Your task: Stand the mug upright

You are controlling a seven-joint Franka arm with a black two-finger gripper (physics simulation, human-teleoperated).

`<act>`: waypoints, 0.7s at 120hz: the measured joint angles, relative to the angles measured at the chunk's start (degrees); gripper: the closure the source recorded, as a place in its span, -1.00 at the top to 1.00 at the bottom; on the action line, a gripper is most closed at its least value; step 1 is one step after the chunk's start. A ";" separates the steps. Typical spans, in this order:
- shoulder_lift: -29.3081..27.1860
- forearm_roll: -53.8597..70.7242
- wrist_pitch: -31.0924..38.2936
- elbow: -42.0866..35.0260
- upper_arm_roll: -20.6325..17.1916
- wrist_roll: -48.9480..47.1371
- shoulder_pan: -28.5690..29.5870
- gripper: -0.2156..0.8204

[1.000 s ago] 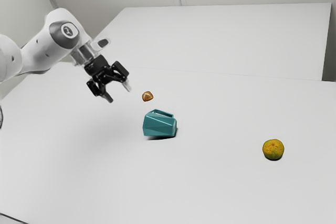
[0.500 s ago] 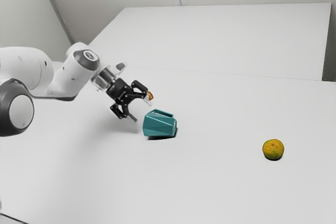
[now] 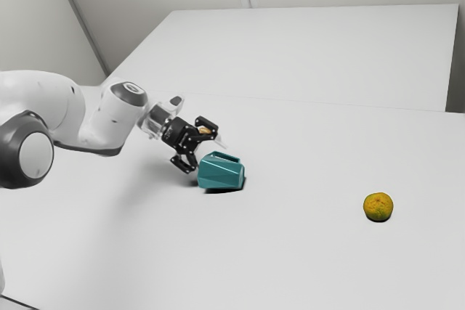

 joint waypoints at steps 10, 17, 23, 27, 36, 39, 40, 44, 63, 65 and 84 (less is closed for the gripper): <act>0.01 0.37 -0.01 0.20 -0.04 0.00 -0.04 0.00; -0.06 0.58 0.00 0.35 -0.06 -0.01 -0.11 -0.27; -0.15 0.72 0.01 0.48 -0.11 -0.03 -0.18 -0.44; -0.21 0.83 0.03 0.56 -0.29 -0.05 -0.19 -0.53; -0.36 1.05 0.14 0.67 -0.57 -0.07 -0.22 -0.65; -0.41 1.10 0.18 0.81 -0.62 -0.08 -0.22 -0.68; -0.44 1.12 0.20 0.88 -0.66 -0.08 -0.21 -0.70; -0.53 1.16 0.25 1.22 -0.87 -0.11 -0.22 -0.74; -0.78 2.43 0.43 3.08 -1.98 -0.30 -0.23 -0.86; -0.82 2.56 0.45 3.12 -2.03 -0.33 -0.23 -0.87; -3.04 8.15 1.22 3.29 -2.92 -0.55 -1.32 -0.90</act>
